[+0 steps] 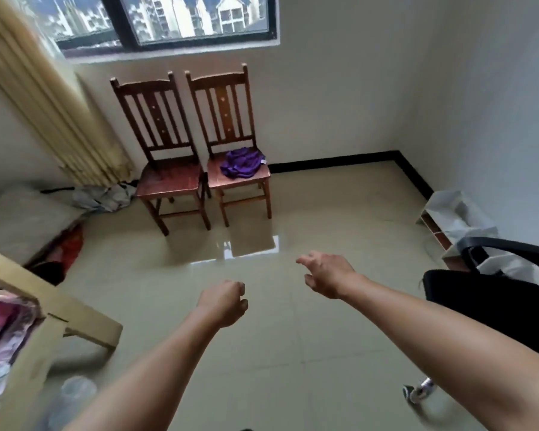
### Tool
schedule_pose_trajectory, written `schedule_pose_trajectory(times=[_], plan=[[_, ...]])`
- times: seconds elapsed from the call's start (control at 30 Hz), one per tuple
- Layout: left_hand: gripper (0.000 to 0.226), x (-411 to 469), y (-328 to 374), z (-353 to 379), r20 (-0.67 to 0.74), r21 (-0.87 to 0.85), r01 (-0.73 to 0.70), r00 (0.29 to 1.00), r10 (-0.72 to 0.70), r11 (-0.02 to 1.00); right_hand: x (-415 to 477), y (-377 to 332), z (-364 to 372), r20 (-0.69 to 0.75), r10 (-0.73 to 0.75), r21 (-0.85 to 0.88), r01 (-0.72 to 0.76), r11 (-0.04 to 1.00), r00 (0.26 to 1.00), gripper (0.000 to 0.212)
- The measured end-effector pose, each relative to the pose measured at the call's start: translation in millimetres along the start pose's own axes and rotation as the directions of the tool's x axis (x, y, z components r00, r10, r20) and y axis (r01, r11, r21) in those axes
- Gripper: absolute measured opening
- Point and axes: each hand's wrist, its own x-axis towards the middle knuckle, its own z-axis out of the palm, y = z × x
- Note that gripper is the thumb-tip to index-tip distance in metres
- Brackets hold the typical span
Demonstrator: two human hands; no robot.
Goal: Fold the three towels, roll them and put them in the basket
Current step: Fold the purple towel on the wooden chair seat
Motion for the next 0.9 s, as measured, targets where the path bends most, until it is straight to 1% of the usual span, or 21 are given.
schedule_pose_trajectory(times=[0.1,0.2,0.27,0.33,0.4,0.53,0.6,0.77,0.9], plan=[[0.03,37.5,-34.9,-8.5,0.015,-0.02,0.092,0.996,-0.092,0.996,69.8,-11.9,-9.8,0.006,-0.088,-0.007,0.088,0.996,0.996,0.043],[0.03,98.6,-78.3,-21.0,0.039,-0.034,0.16,0.987,-0.159,0.986,156.3,-26.9,-12.4,0.034,-0.189,-0.041,0.19,0.981,0.981,0.042],[0.03,140.5,-103.1,-31.0,0.044,-0.045,0.183,0.982,-0.181,0.982,206.1,-32.9,-14.6,0.054,-0.202,-0.052,0.204,0.978,0.978,0.041],[0.03,176.5,-122.9,-44.5,0.045,-0.05,0.175,0.984,-0.173,0.983,247.6,-33.8,-19.9,0.063,-0.193,-0.06,0.197,0.979,0.979,0.04],[0.028,222.5,-149.8,-65.6,0.06,-0.056,0.159,0.986,-0.156,0.986,301.8,-32.7,-30.5,0.081,-0.15,-0.048,0.154,0.987,0.985,0.039],[0.016,309.9,-192.9,-125.9,0.051,-0.036,0.126,0.991,-0.124,0.991,396.2,-25.9,-71.3,0.024,-0.104,-0.01,0.104,0.995,0.994,0.037],[0.014,354.7,-207.5,-150.8,0.053,-0.024,0.108,0.993,-0.107,0.994,436.6,-17.2,-85.0,0.022,-0.086,-0.002,0.086,0.996,0.996,0.037],[0.015,458.9,-223.7,-182.4,0.06,-0.015,0.054,0.997,-0.053,0.998,535.3,18.8,-105.9,0.046,-0.034,-0.024,0.036,0.999,0.998,0.039],[0.021,547.2,-232.5,-193.1,0.081,-0.011,0.041,0.996,-0.04,0.999,625.3,51.4,-103.2,0.083,-0.036,-0.016,0.037,0.999,0.996,0.039]])
